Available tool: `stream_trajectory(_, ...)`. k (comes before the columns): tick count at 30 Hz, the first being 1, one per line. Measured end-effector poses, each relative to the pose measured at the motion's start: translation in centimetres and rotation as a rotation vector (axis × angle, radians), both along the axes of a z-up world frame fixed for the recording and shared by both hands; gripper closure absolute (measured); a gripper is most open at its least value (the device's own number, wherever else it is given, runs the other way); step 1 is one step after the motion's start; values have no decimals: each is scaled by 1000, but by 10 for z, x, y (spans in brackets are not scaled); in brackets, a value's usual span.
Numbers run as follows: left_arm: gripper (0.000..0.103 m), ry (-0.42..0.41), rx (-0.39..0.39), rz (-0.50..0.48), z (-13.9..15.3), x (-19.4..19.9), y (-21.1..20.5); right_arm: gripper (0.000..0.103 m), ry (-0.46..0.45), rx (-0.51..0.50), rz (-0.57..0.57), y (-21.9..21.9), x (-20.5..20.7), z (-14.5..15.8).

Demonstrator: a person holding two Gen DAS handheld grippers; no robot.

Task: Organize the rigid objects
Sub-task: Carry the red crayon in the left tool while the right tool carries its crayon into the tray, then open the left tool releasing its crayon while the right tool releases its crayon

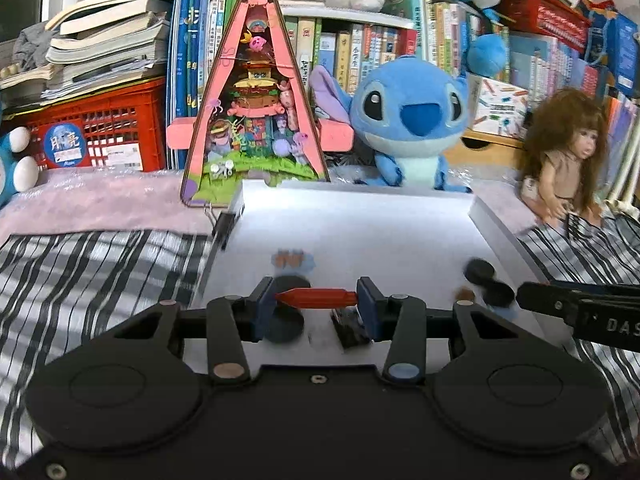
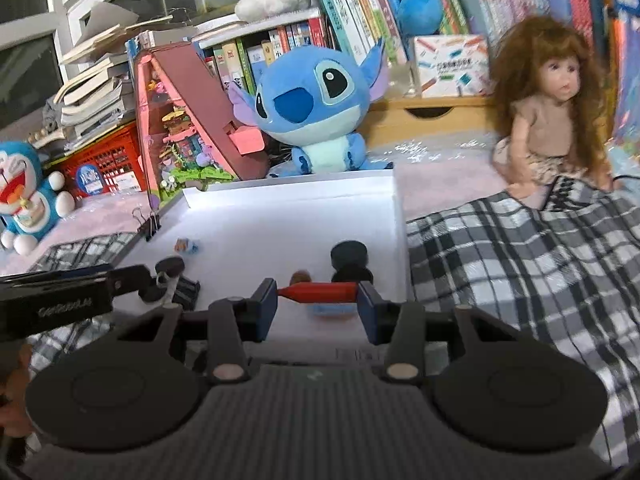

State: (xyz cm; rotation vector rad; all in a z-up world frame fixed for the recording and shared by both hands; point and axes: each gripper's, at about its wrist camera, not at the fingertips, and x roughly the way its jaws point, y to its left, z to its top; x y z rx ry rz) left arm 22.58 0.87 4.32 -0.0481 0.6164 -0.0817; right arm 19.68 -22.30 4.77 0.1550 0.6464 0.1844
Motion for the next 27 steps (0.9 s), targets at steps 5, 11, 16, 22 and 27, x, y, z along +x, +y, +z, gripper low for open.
stream_trajectory(5,61,63,-29,27,-1,42,4,54,65,49,35,-8,41,1)
stream_trajectory(11,61,130,-44,54,-10,83,6,54,111,94,43,-8,79,-3)
stream_trajectory(16,61,136,-28,74,-18,97,2,54,131,110,51,0,97,-7)
stream_trajectory(22,61,143,-28,61,-25,97,0,54,133,73,56,12,104,-15)
stream_trajectory(27,61,122,-1,31,-27,95,-9,54,140,46,64,19,105,-25)
